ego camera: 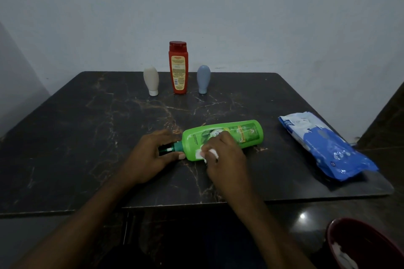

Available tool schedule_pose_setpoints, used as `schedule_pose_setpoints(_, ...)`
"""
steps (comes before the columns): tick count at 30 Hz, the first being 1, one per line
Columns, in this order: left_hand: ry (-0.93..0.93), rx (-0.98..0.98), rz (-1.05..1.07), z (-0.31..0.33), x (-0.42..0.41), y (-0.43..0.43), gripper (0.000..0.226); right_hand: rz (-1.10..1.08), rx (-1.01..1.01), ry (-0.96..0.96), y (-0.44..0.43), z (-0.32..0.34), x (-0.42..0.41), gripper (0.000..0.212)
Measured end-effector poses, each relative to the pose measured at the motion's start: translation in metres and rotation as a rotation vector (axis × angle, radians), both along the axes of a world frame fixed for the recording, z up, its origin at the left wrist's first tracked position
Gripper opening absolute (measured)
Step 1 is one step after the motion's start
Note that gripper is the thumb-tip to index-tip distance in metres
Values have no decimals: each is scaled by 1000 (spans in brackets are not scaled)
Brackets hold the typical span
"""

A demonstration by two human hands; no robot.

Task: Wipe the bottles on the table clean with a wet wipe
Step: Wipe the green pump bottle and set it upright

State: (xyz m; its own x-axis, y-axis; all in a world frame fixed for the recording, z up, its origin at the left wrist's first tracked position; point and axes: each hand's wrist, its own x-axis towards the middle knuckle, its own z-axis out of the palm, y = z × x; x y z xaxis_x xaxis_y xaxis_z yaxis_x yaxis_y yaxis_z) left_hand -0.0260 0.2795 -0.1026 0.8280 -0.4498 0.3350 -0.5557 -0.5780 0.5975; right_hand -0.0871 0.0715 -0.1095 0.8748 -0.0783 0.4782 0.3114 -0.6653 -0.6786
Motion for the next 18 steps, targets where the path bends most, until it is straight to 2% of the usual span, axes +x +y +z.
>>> schedule_pose_setpoints(4,12,8,8,0,0,0,52,-105,114,35,-38,-1,6,23)
schedule_pose_setpoints(8,29,9,18,1,0,0,55,-264,245,75,-97,5,11,8)
schedule_pose_setpoints(12,34,9,17,0,-1,0,57,-338,378,98,-103,9,13,11)
schedule_pose_setpoints(15,27,2,6,1,-1,0,55,-359,337,93,-78,7,13,10)
schedule_pose_setpoints(18,27,6,8,2,-1,-1,54,-227,196,87,-37,7,11,9)
